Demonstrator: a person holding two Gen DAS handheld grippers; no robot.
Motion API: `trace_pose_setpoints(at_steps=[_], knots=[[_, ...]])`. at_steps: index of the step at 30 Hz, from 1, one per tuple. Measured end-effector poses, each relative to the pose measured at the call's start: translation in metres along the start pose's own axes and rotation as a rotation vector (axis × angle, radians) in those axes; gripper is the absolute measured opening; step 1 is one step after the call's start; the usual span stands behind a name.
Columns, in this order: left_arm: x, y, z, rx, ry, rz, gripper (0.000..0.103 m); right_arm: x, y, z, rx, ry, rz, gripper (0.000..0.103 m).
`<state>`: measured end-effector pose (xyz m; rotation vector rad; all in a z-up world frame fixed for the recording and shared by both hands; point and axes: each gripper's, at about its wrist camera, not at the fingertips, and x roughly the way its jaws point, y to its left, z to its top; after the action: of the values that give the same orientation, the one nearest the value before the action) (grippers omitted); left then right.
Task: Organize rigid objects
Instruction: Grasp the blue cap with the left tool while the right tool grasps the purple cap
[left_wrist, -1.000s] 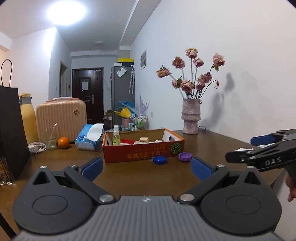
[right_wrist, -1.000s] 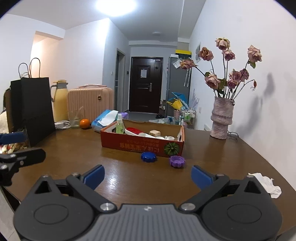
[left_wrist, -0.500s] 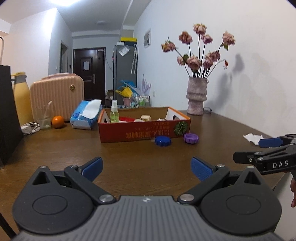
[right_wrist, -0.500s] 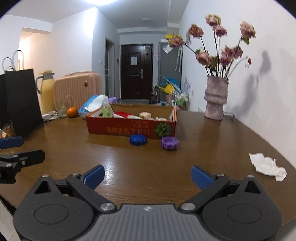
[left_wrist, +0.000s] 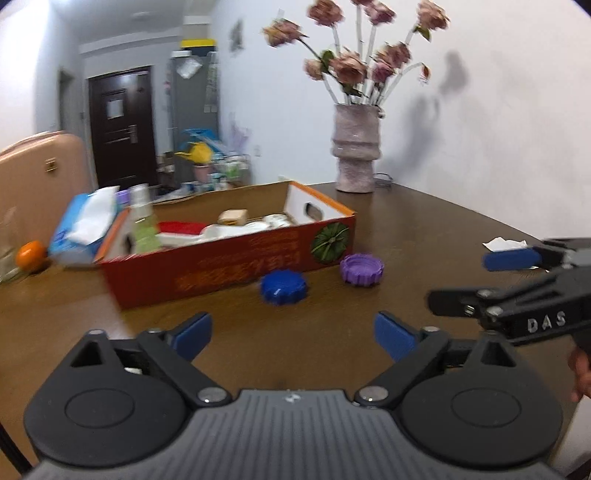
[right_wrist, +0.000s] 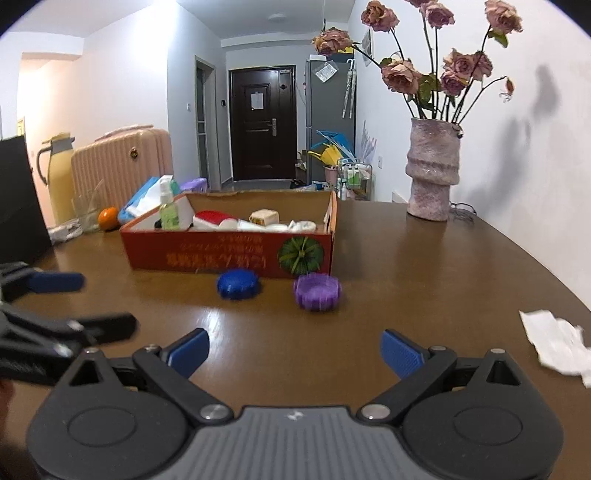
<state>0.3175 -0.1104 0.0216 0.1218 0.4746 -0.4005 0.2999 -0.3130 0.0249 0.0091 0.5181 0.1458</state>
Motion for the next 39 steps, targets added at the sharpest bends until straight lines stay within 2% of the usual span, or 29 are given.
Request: trace_pose_setpoints(at_steps=[2,4,6,8,9,10,11,13,14,15,16,17,18,22,26,30,32,34,39], knots=[[0.028,0.002,0.011,0.009,0.027,-0.012,0.090,0.022,-0.007,0.012,0.010,0.013,-0.012,0.091],[0.056,0.005,0.019,0.019,0.051,-0.017,0.081,0.043,-0.013,0.022,0.010,0.018,-0.033,0.090],[0.079,0.010,0.023,0.022,0.074,-0.031,0.074,0.064,-0.019,0.030,0.016,0.032,-0.021,0.088],[0.103,0.016,0.025,0.017,0.096,-0.057,0.073,0.085,-0.025,0.036,0.032,0.050,0.003,0.087],[0.113,0.018,0.027,0.014,0.104,-0.072,0.070,0.093,-0.027,0.038,0.036,0.056,0.011,0.087],[0.123,0.020,0.026,0.008,0.112,-0.090,0.063,0.103,-0.029,0.039,0.036,0.062,0.020,0.087],[0.133,0.023,0.025,0.004,0.121,-0.111,0.058,0.110,-0.029,0.039,0.034,0.069,0.027,0.084],[0.147,0.023,0.023,0.002,0.128,-0.116,0.043,0.127,-0.030,0.039,0.034,0.098,0.035,0.075],[0.149,0.024,0.020,0.004,0.127,-0.137,0.042,0.134,-0.031,0.037,0.035,0.108,0.042,0.067],[0.149,0.024,0.019,0.014,0.115,-0.143,0.042,0.139,-0.031,0.035,0.042,0.113,0.048,0.057],[0.149,0.024,0.018,0.030,0.111,-0.145,0.042,0.145,-0.032,0.032,0.052,0.130,0.049,0.054],[0.148,0.025,0.017,0.034,0.109,-0.143,0.042,0.148,-0.032,0.029,0.053,0.130,0.053,0.054],[0.147,0.027,0.018,0.025,0.114,-0.144,0.035,0.148,-0.030,0.029,0.044,0.126,0.051,0.054],[0.143,0.028,0.017,0.016,0.117,-0.117,0.035,0.145,-0.020,0.025,-0.009,0.113,0.056,0.054],[0.137,0.027,0.019,0.025,0.103,-0.100,0.034,0.141,-0.011,0.021,-0.080,0.093,0.010,0.054],[0.125,0.022,0.020,0.047,0.078,-0.067,0.034,0.132,-0.023,0.021,0.020,0.084,0.085,0.054],[0.113,0.018,0.020,0.047,0.059,-0.031,0.034,0.126,-0.029,0.018,0.067,0.076,0.084,0.054],[0.093,0.016,0.019,0.018,0.030,-0.009,0.034,0.115,-0.031,0.014,0.101,0.072,0.056,0.054],[0.028,0.025,0.007,-0.116,-0.020,0.020,0.034,0.063,-0.031,-0.001,0.185,0.036,0.067,0.054]])
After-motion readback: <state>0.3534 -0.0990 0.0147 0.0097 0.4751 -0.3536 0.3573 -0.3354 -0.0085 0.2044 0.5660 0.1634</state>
